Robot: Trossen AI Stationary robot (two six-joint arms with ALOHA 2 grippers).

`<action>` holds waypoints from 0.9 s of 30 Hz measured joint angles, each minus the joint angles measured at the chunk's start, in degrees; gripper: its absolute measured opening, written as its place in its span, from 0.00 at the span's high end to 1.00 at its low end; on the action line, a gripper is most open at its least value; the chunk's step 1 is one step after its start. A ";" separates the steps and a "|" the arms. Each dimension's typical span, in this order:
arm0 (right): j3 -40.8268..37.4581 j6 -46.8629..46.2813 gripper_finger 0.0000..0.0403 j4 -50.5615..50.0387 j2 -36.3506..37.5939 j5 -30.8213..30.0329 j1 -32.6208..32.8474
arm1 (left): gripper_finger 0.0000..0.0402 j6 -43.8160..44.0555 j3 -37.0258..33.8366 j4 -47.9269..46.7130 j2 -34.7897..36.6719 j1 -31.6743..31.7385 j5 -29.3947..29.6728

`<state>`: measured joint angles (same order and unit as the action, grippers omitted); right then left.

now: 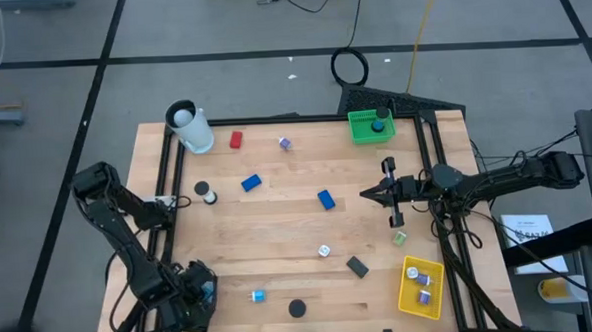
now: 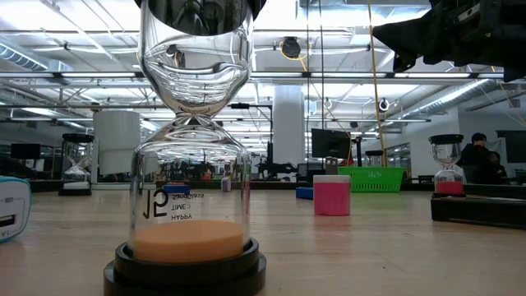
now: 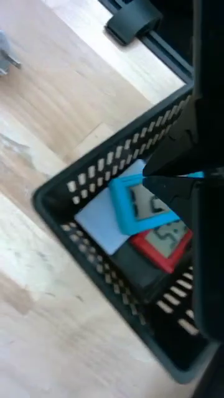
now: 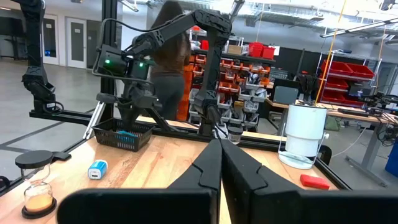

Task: Pick & Place Office items
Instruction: Put the light blue digital clock into the black bin, then put the green charger adapter into the green bin

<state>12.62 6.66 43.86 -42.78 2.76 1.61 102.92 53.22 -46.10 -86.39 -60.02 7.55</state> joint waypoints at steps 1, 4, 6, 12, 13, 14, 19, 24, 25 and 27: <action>0.00 0.00 1.00 0.00 0.02 0.00 0.02 | 0.99 -0.52 -0.22 0.08 0.02 0.24 0.02; 0.00 0.00 1.00 0.00 0.00 0.00 0.02 | 0.99 -1.62 -0.77 0.62 0.02 0.55 0.87; 0.00 0.00 1.00 0.00 0.01 0.00 0.01 | 0.98 -1.91 -1.35 1.43 0.04 0.54 1.39; 0.00 0.00 1.00 0.00 0.00 0.00 0.00 | 0.99 -1.77 -5.35 6.91 0.23 0.54 1.97; 0.00 0.00 1.00 0.00 0.02 0.00 0.00 | 0.99 -1.82 -5.84 7.66 0.29 0.54 2.05; 0.00 0.00 1.00 0.02 0.00 0.00 0.00 | 0.98 -1.91 -5.93 7.78 0.31 0.54 2.01; 0.00 0.00 1.00 0.02 0.00 0.00 0.01 | 0.99 -1.82 -4.39 3.39 0.13 0.08 0.20; 0.00 0.00 1.00 0.04 0.02 0.00 0.02 | 0.98 0.39 -1.36 -3.78 -0.04 -1.86 -1.31; 0.00 0.00 1.00 0.04 0.01 0.01 0.00 | 0.98 1.05 -0.62 -5.56 -0.04 -2.29 -1.30; 0.00 0.00 1.00 0.04 0.00 0.00 0.02 | 0.98 2.15 0.55 -8.41 -0.02 -3.15 -0.55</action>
<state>12.62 6.66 43.90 -42.78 2.76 1.63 105.07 53.78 -54.52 -86.41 -63.18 7.00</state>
